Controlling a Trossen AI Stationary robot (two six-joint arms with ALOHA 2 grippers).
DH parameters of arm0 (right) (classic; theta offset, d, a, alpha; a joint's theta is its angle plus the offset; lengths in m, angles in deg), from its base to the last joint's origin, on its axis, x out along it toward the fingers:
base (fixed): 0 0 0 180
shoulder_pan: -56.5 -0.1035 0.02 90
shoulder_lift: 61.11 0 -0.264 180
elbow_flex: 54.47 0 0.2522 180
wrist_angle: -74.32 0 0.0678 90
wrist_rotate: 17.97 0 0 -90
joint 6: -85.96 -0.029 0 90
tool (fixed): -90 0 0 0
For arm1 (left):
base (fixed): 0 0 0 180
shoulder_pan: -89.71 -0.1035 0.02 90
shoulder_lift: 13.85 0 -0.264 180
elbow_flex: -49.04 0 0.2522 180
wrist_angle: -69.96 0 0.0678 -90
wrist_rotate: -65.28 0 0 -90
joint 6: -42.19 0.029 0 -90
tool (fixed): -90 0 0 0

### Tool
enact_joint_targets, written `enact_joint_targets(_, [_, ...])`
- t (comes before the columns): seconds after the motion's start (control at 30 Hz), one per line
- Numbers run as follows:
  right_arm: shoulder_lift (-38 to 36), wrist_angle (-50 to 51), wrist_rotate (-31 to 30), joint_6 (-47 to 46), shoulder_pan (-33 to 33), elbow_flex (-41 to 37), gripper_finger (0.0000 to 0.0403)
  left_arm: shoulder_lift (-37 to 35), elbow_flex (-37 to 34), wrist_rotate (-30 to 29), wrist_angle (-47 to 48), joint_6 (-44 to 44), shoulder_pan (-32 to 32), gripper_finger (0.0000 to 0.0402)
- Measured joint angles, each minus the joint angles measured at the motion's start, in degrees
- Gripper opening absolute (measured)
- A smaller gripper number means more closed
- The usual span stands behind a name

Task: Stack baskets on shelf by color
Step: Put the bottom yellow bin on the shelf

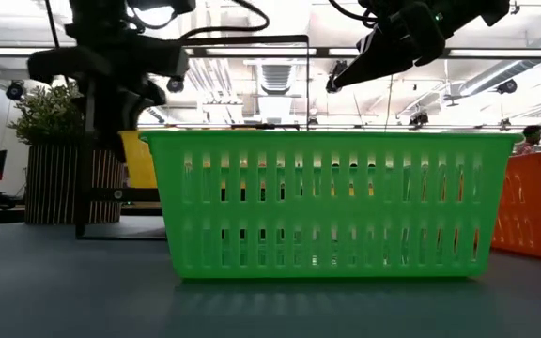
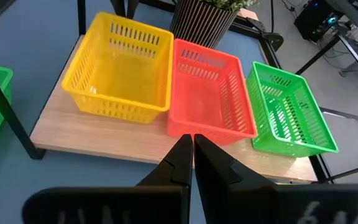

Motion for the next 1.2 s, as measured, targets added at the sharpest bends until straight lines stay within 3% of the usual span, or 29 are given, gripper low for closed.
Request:
enact_joint_targets(0.57, [0.0,0.0,0.0,-0.1,0.0,0.0,0.0009,0.0,0.0,-1.7,-3.9,5.8,-0.2,0.0001])
enact_joint_targets(1.2, [0.0,0.0,0.0,-0.1,0.0,0.0,0.0009,-0.3,1.1,-1.7,-3.7,5.8,-0.2,0.0001])
